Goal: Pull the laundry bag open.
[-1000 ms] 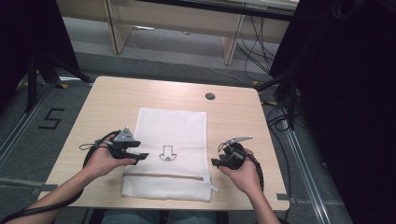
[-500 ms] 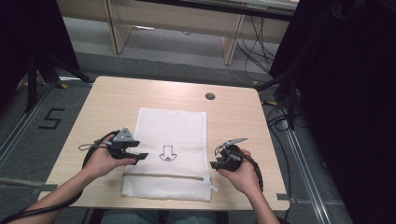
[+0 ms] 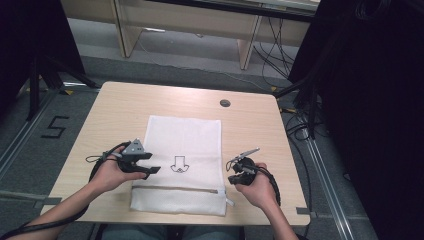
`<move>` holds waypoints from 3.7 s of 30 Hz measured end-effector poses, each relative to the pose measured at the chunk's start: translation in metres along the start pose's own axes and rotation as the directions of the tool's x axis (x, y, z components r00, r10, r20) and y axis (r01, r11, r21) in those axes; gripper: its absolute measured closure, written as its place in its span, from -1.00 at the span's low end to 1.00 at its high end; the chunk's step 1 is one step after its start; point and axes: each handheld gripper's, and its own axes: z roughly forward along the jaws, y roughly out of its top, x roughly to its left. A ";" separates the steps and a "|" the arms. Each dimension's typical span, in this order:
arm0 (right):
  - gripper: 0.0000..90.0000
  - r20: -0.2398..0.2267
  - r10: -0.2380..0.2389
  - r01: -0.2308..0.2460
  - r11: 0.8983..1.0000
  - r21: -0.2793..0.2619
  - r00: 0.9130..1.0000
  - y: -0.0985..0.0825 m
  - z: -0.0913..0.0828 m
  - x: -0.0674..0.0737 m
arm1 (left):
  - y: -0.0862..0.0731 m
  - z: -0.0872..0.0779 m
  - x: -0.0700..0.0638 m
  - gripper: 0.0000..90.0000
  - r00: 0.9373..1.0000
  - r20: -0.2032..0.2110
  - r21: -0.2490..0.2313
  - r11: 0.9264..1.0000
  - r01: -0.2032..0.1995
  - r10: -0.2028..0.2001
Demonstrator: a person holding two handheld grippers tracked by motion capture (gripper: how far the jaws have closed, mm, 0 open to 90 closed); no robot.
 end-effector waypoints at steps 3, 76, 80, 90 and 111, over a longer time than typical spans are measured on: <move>1.00 -0.031 0.018 -0.018 1.000 -0.001 0.999 0.001 0.002 0.003 | 0.001 0.002 -0.002 -0.15 1.000 0.004 -0.008 1.000 0.006 -0.006; 1.00 -0.134 0.081 -0.064 0.990 0.129 0.988 -0.006 0.026 0.020 | 0.068 0.111 -0.129 0.78 0.888 0.363 0.073 0.941 -0.331 0.284; 1.00 -0.130 0.069 -0.053 0.991 0.122 0.989 -0.006 0.027 0.019 | 0.067 0.113 -0.130 0.78 0.888 0.362 0.069 0.942 -0.328 0.283; 1.00 -0.137 0.055 -0.039 0.992 0.116 0.989 -0.006 0.028 0.018 | 0.066 0.117 -0.133 0.78 0.884 0.354 0.062 0.935 -0.349 0.306; 1.00 -0.112 0.032 -0.021 0.995 0.101 0.993 -0.008 0.027 0.022 | 0.066 0.113 -0.134 0.82 0.901 0.336 0.079 0.945 -0.317 0.274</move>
